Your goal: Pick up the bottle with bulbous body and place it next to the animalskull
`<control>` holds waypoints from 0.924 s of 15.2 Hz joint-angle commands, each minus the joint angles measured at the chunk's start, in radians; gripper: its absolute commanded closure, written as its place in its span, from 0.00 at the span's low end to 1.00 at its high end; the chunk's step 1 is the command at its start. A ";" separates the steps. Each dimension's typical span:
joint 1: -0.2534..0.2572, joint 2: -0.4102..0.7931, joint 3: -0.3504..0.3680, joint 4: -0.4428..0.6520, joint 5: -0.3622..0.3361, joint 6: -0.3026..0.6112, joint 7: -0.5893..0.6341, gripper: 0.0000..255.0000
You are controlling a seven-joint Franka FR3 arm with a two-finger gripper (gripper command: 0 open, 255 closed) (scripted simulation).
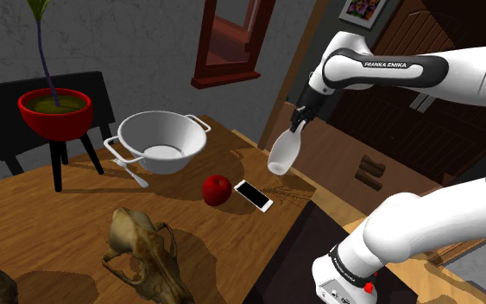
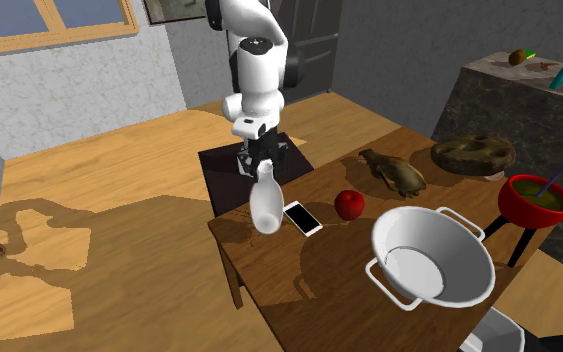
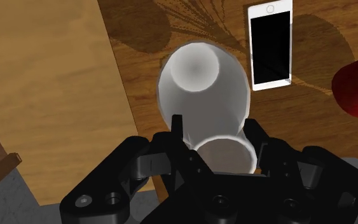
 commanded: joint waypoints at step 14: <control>0.004 -0.013 0.012 0.189 0.007 -0.203 -0.001 1.00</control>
